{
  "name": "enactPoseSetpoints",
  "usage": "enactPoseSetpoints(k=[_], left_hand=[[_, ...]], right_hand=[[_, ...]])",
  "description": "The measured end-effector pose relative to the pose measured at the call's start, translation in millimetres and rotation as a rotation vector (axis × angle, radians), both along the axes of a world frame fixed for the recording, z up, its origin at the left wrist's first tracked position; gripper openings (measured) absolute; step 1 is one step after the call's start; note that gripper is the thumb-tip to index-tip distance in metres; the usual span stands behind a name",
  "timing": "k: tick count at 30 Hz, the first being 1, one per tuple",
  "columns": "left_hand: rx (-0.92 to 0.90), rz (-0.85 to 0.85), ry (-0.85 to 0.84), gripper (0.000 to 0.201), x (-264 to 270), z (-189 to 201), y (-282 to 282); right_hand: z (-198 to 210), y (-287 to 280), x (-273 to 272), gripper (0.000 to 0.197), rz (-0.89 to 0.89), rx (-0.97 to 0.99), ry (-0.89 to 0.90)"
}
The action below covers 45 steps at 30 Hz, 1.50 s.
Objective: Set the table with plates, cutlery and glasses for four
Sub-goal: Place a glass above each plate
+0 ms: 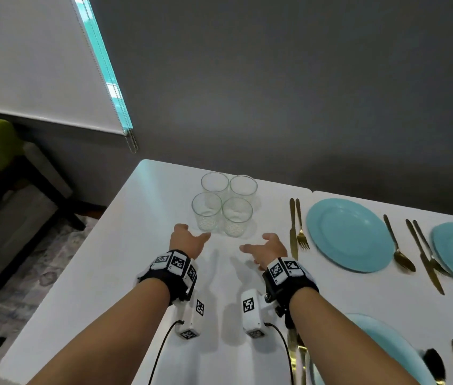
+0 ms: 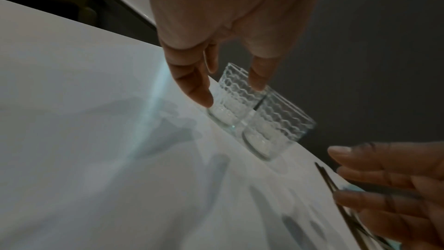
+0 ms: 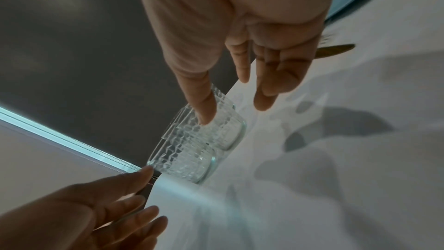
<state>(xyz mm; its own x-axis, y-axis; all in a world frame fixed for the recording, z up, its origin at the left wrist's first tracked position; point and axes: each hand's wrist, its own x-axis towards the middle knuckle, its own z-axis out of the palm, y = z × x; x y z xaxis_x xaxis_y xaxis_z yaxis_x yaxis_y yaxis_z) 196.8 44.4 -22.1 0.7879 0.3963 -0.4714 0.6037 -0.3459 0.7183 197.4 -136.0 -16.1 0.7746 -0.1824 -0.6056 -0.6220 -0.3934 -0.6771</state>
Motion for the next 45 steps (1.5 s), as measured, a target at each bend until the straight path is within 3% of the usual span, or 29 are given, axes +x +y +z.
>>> enactPoseSetpoints(k=[4, 10, 16, 26, 32, 36, 45], left_hand=[[-0.027, 0.032, -0.038, 0.087, 21, -11, 4], [-0.034, -0.001, -0.09, 0.102, 46, -32, 7], [-0.057, -0.011, -0.167, 0.092, 60, -42, 2], [-0.031, 0.013, -0.176, 0.079, 46, -42, 5], [-0.052, 0.028, -0.195, 0.076, 14, -28, 12], [-0.086, 0.014, -0.237, 0.072, -9, -10, 9], [-0.147, -0.167, -0.3, 0.072, -74, 34, -48]], right_hand=[[-15, 6, 37, 0.087, 0.04, -0.029, 0.017], [-35, 22, 65, 0.085, 0.108, -0.031, -0.134], [-49, 27, 70, 0.088, 0.099, -0.039, -0.203], [-59, 24, 62, 0.074, 0.078, -0.092, -0.236], [-32, 8, 42, 0.063, 0.022, -0.058, -0.211], [-6, -6, 16, 0.068, 0.012, -0.03, -0.27], [62, -69, -89, 0.065, -0.161, 0.005, -0.39]])
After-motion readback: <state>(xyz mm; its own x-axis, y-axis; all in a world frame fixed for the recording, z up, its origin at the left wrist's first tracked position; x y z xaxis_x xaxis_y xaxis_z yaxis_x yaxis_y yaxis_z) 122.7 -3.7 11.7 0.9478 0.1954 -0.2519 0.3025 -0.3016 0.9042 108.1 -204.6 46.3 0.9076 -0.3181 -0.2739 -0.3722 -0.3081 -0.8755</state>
